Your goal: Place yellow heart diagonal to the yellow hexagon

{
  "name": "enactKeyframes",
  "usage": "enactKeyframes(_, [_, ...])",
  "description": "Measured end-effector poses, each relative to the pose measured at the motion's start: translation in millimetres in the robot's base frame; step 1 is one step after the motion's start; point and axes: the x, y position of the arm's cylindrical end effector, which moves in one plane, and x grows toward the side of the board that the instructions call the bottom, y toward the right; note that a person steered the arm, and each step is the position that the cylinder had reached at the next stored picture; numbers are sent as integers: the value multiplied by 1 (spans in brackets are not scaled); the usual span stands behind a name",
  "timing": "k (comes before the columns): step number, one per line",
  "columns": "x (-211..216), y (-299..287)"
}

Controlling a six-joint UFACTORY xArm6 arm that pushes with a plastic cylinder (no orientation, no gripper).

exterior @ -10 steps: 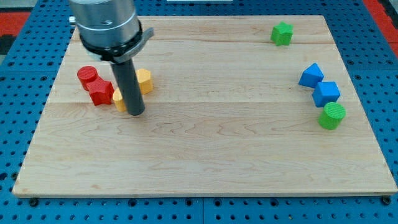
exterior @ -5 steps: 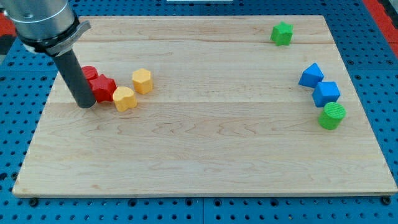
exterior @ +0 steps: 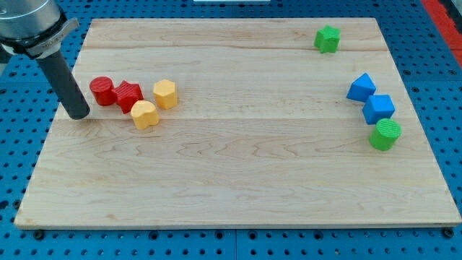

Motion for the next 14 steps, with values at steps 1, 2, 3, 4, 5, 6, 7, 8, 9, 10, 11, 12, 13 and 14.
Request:
enactKeyframes(1, [10,0])
enactKeyframes(2, [12,24])
enactKeyframes(3, [12,71])
enactKeyframes(4, [12,118])
enactKeyframes(5, [12,167])
enactKeyframes(6, [13,193])
enactKeyframes(7, [28,193])
enactKeyframes(8, [45,232])
enactKeyframes(9, [13,328])
enactKeyframes(10, [-38,336])
enactKeyframes(11, [-90,280])
enactKeyframes(12, [-70,208])
enactKeyframes(13, [-44,159])
enactKeyframes(14, [-44,165])
